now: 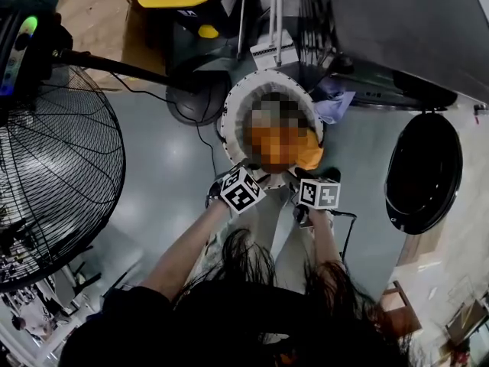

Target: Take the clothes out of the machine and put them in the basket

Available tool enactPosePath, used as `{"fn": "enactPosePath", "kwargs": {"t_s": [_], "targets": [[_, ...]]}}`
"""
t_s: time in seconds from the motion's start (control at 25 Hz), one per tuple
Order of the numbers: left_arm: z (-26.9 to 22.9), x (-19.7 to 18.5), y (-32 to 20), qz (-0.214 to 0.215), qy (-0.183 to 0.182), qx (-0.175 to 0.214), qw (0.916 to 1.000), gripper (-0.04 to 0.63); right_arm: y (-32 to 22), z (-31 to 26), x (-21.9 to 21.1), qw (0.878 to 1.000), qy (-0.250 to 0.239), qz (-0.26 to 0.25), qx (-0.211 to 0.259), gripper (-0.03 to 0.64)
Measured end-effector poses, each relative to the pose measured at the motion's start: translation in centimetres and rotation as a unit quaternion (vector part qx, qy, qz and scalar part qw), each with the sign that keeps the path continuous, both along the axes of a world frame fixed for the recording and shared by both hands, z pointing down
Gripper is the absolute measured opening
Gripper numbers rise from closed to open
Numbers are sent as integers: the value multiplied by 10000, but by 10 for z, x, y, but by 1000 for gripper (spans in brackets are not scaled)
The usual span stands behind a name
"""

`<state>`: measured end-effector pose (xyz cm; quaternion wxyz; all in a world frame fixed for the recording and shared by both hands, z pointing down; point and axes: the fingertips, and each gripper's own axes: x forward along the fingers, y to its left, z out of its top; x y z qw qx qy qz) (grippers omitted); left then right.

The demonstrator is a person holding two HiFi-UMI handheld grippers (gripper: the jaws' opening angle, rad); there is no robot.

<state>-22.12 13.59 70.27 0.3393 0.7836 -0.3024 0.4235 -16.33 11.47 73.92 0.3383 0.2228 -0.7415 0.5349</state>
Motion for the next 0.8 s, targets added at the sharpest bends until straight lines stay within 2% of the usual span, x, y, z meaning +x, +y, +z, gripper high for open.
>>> {"fn": "enactPosePath", "kwargs": {"t_s": [0.4, 0.8], "targets": [[-20, 14, -29, -83, 149, 305, 9994, 126, -33, -20, 15, 9963, -357, 671, 396, 228], [-35, 43, -59, -115, 128, 471, 9987, 126, -86, -30, 68, 9853, -562, 1488, 615, 229]]}}
